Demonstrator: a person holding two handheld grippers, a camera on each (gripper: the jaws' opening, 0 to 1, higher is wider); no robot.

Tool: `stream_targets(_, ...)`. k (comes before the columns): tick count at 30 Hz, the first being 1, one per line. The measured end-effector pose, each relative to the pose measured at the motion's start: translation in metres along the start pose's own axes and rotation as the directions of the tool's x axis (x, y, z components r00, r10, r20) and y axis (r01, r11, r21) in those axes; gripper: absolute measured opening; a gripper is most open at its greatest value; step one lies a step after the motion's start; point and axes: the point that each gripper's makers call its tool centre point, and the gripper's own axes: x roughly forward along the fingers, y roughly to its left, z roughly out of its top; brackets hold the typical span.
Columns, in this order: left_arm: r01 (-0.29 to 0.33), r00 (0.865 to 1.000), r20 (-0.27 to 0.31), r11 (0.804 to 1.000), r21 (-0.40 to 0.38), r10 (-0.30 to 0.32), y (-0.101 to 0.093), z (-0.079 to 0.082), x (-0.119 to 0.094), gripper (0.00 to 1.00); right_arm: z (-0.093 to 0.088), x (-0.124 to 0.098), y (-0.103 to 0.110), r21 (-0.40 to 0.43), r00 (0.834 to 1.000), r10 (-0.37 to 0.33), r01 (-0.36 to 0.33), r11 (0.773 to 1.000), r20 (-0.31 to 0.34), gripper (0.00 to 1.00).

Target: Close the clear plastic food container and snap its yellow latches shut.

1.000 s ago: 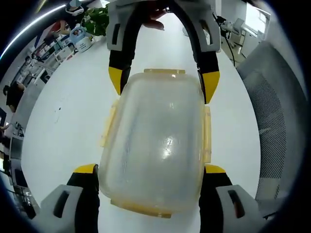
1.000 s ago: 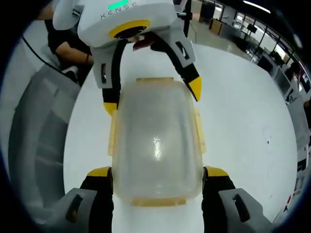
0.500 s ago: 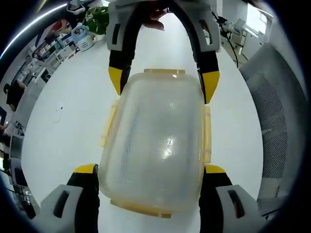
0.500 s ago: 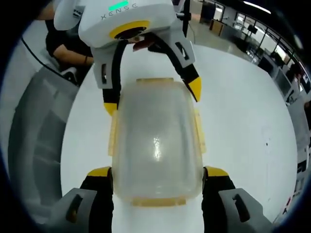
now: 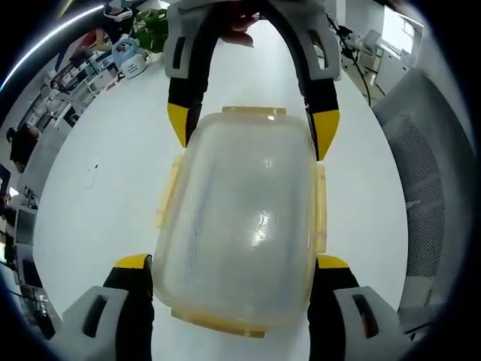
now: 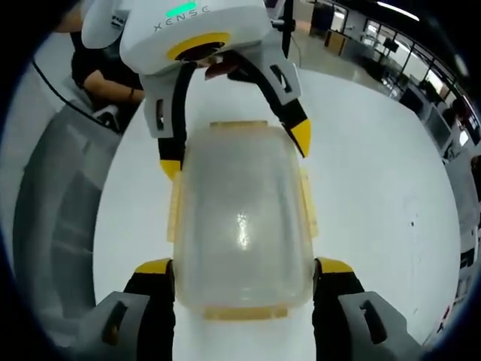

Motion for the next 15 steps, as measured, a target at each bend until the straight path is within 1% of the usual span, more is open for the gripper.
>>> stream_targets(11,-0.010,1.000,-0.009,1.000,0.019,0.011,0.0009,0.0007,-0.0011,0.87,0.0013,-0.0016,-0.0007,0.005,1.000,-0.011,0.011,1.000,-0.003,0.76)
stream_targets(15,-0.017,1.000,-0.012,0.999,0.030,0.017,0.0011,0.0002,-0.0013,0.87,0.0030,-0.0029,-0.0029,0.008,1.000,-0.025,0.025,1.000,0.006,0.78)
